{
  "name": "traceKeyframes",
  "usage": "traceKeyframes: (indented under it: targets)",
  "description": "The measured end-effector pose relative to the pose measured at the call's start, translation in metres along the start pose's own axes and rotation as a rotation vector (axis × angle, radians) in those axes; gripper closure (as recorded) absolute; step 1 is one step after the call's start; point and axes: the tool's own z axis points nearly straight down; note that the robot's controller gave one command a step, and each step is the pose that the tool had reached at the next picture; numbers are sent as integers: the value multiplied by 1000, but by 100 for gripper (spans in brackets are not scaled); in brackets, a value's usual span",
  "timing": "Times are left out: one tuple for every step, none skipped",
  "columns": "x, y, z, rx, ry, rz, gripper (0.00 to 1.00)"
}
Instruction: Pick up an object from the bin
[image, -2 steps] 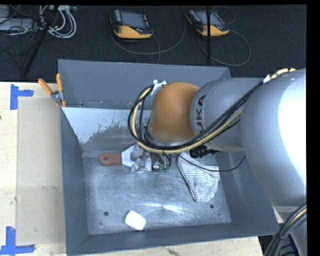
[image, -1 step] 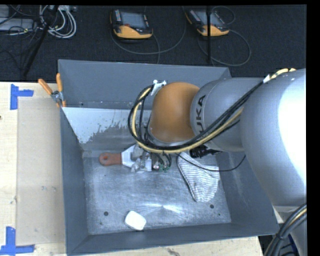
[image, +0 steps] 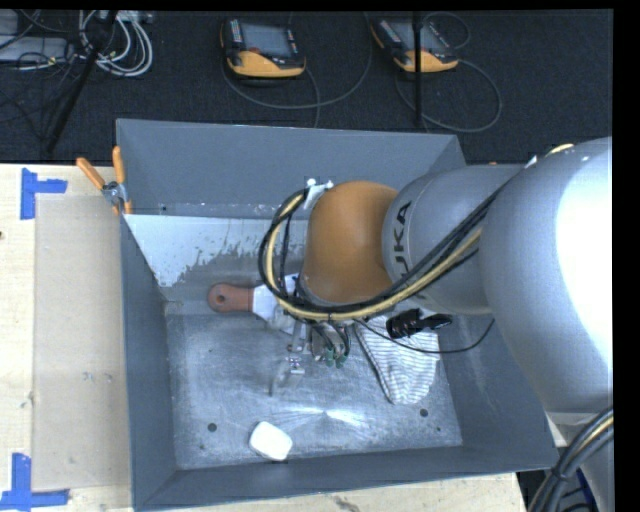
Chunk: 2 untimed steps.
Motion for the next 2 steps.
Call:
traceKeyframes:
  targets:
    - [0, 0, 0, 0, 0, 1, 0]
    - [-8, 60, 0, -4, -32, 411, 100]
